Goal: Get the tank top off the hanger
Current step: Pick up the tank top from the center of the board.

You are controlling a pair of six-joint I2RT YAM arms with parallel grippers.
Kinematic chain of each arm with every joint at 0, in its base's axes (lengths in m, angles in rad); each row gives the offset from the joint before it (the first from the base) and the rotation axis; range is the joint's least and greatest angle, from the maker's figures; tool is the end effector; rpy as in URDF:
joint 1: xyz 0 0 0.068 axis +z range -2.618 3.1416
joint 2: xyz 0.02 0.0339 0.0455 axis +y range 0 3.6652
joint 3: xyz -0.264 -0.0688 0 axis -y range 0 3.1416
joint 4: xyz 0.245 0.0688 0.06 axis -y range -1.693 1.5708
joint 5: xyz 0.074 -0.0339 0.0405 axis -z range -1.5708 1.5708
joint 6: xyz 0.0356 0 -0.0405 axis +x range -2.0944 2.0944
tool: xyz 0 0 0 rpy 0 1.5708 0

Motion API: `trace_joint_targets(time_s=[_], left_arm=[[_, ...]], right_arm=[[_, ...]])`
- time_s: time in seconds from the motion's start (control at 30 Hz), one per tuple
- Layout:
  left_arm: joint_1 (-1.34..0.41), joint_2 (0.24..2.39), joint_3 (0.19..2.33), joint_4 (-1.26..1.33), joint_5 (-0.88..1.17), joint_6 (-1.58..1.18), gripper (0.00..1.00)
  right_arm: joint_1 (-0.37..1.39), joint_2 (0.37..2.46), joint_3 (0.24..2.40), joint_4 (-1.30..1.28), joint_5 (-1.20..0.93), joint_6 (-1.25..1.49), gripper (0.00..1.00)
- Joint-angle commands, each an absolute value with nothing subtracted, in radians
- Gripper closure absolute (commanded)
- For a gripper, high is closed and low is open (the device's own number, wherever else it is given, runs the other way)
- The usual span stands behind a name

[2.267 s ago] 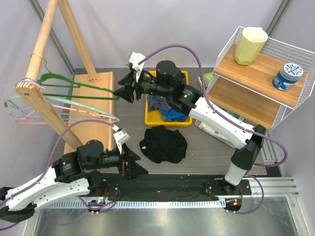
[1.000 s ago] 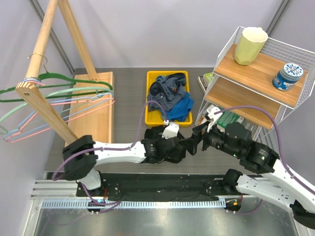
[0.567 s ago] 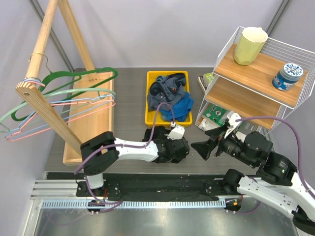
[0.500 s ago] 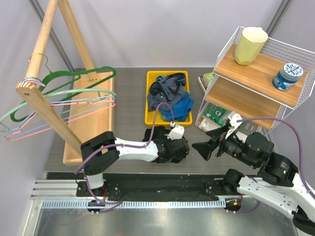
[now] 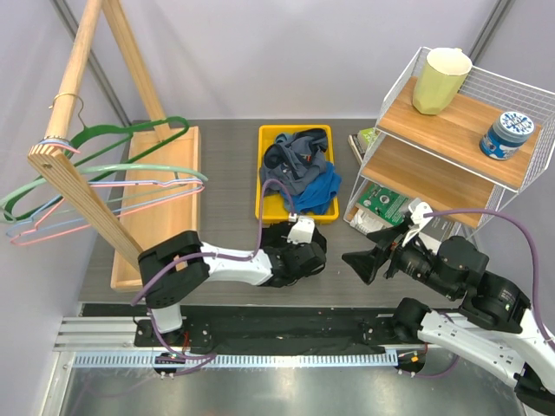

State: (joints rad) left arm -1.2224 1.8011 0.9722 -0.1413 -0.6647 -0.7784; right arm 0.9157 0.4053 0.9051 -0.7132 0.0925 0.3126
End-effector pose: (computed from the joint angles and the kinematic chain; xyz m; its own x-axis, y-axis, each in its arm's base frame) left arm 0.1393 -0.3193 0.1463 -0.6364 0.1334 -0.7597 0.2443 0.9691 -0.0345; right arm 0.0456 0.0540 0.3645 -0.3487 0.0488 -0.9360 -0.6593 0.6970 0.2819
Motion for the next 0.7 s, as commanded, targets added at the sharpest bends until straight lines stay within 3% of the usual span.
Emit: trace_joint_targets(time_s=[0.0, 0.07, 0.43, 0.67], left_arm=[[-1.235, 1.764, 0.940, -0.155, -0.603, -0.782, 0.94], [-1.249, 1.734, 0.962, -0.184, -0.639, -0.763, 1.00], [-1.273, 1.572, 1.172, -0.292, -0.762, -0.479, 1.00], [-1.172, 1.569, 1.354, -0.250, -0.732, -0.308, 1.00]], right_arm=[[0.919, 0.402, 0.927, -0.692, 0.112, 0.311, 0.00], [0.919, 0.399, 0.925, -0.690, 0.113, 0.310, 0.00], [0.919, 0.354, 0.917, -0.686, 0.138, 0.313, 0.00], [0.917, 0.351, 0.914, -0.684, 0.141, 0.316, 0.00]])
